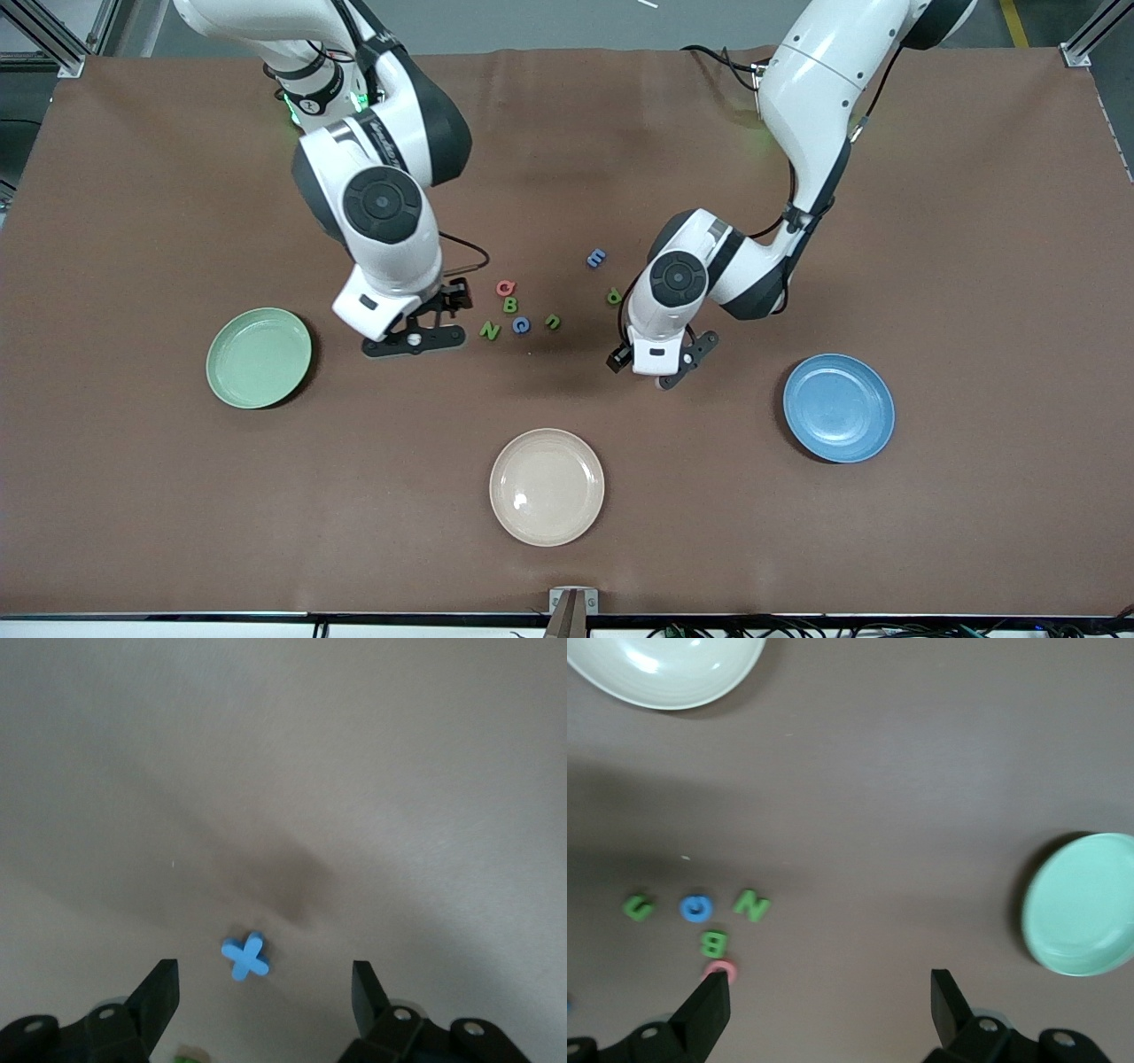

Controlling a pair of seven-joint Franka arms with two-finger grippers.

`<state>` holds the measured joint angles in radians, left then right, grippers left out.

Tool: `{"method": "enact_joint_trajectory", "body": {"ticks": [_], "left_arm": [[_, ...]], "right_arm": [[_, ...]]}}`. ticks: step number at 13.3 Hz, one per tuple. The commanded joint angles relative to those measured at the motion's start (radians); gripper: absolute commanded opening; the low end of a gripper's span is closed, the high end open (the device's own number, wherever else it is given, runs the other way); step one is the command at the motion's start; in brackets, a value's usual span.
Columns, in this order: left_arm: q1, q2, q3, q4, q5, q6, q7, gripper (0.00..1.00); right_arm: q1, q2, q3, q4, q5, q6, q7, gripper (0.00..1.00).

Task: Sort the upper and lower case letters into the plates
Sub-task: 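Grasp the blue X with the left gripper while the right gripper reaches the C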

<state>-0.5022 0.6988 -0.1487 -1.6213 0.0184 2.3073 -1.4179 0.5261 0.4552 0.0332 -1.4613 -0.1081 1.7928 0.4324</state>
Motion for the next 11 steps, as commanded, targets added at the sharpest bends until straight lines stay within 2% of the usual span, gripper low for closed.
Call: {"method": "enact_joint_trajectory", "body": {"ticks": [1,5,8,9,10,11], "left_arm": [[-0.013,0.019,0.008,0.001,0.018,0.033,-0.105,0.77],[-0.019,0.051,0.009,0.0,0.018,0.049,-0.159,0.7],[-0.039,0.064,0.012,0.0,0.018,0.049,-0.22,0.62],[-0.039,0.064,0.012,0.0,0.018,0.049,-0.223,0.56],[-0.038,0.065,0.014,0.0,0.018,0.049,-0.219,0.41],[-0.039,0.065,0.017,0.0,0.029,0.049,-0.213,0.2]], "right_arm": [[0.034,0.0,-0.007,-0.136,0.036,0.184,0.121,1.0],[0.091,0.02,-0.006,-0.306,0.038,0.44,0.264,1.0],[0.106,0.072,-0.004,-0.324,0.1,0.497,0.264,0.99],[0.115,0.088,-0.004,-0.324,0.123,0.517,0.263,0.97],[0.12,0.109,-0.004,-0.324,0.127,0.54,0.264,0.95],[0.127,0.128,-0.004,-0.324,0.128,0.562,0.264,0.92]]}}
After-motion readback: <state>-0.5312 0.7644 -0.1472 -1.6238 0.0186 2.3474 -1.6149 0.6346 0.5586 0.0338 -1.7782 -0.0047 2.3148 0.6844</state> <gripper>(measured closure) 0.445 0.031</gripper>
